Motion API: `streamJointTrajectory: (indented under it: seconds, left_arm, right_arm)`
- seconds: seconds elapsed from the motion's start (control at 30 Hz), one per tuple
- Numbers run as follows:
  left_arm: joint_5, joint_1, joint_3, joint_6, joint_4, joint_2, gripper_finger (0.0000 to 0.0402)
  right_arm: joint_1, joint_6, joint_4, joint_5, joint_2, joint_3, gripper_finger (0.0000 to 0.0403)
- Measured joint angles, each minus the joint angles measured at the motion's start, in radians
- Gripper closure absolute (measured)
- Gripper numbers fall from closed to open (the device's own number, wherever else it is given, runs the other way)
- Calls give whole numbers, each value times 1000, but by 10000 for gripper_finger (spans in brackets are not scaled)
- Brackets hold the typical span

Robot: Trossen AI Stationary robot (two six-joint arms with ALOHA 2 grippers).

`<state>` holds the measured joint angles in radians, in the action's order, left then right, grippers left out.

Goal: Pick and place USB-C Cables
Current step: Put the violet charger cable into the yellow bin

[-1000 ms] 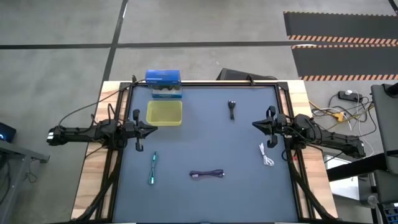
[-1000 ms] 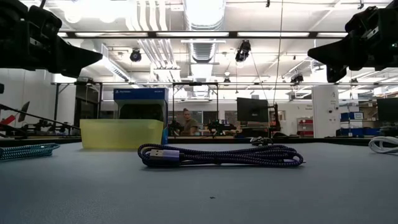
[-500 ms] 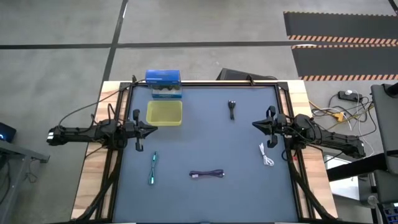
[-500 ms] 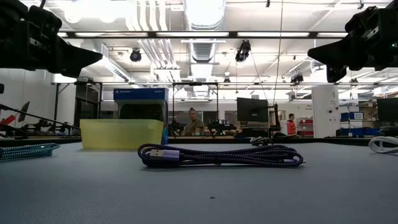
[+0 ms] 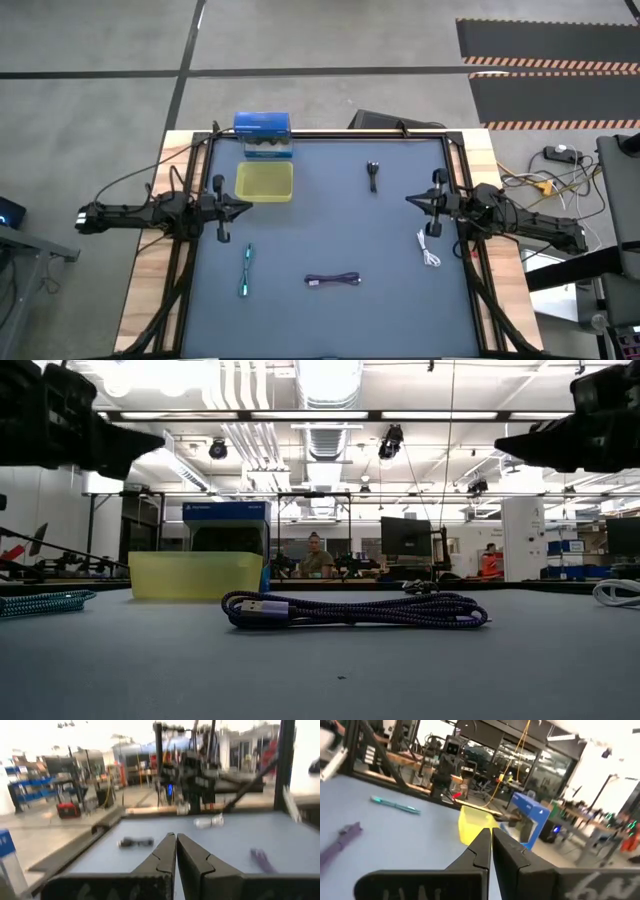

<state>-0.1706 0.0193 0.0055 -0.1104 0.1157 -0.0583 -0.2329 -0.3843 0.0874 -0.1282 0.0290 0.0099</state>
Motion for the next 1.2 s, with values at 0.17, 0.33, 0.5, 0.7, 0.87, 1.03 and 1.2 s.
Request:
streamJointTrajectory:
  seconds: [0.17,0.33,0.5,0.7,0.87,1.03,1.2]
  left_arm:
    - [4,0,0,0,151,0,402]
    - [29,0,0,54,276,2,402]
    - [47,2,5,246,330,-3,402]
    - [163,2,2,396,348,-13,402]
    - [163,1,2,442,348,-32,402]
    - [124,1,2,369,347,-53,402]
    - [-14,1,2,336,349,-79,402]
  right_arm:
    - [1,237,1,-3,0,0,394]
    - [1,482,24,60,0,0,394]
    - [1,573,102,61,0,0,394]
    - [1,685,158,61,0,7,394]
    - [1,645,165,72,-1,17,394]
    - [1,611,185,113,1,17,394]
    - [1,654,330,122,65,19,394]
